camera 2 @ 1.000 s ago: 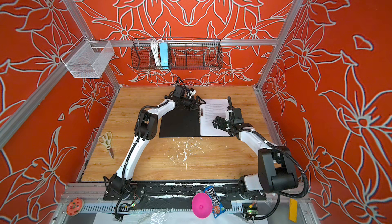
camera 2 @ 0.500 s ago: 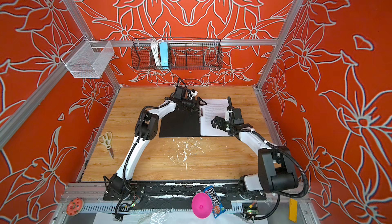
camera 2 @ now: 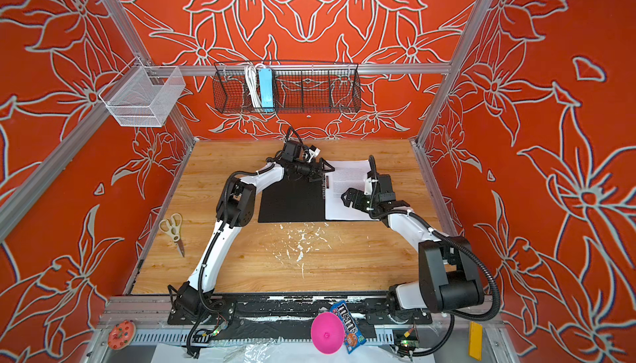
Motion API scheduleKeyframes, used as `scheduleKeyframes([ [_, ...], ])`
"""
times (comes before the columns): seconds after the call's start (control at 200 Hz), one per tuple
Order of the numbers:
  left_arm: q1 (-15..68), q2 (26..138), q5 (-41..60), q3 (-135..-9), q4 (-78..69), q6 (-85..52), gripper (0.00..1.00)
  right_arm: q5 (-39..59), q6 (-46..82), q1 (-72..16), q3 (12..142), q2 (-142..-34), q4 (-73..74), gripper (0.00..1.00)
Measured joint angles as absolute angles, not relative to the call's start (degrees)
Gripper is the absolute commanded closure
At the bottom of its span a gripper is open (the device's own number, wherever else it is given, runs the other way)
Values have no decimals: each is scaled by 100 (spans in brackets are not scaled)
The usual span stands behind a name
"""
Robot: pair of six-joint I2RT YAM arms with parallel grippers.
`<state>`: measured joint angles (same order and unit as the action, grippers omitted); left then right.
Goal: Put the files into the folder
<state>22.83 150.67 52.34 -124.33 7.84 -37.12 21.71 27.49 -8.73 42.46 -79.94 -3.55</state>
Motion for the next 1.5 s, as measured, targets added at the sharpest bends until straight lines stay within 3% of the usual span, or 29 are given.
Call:
scheduleKeyframes([
  [0.645, 2311, 14429, 5529, -11539, -64, -4056, 3, 2196, 2751, -878, 4226, -8012, -283, 2],
  [1.091, 2659, 12943, 5601, -9710, -1011, -4331, 3, 1973, 3194, -875, 3940, -7363, -211, 3],
  [1.286, 2657, 11605, 5072, -8895, -690, -3769, 3, 1951, 3522, -779, 3972, -6989, -419, 2],
  [1.501, 2620, 9657, 3450, -7550, -97, -2904, 3, 2228, 4150, -762, 4300, -7126, -552, 23],
])
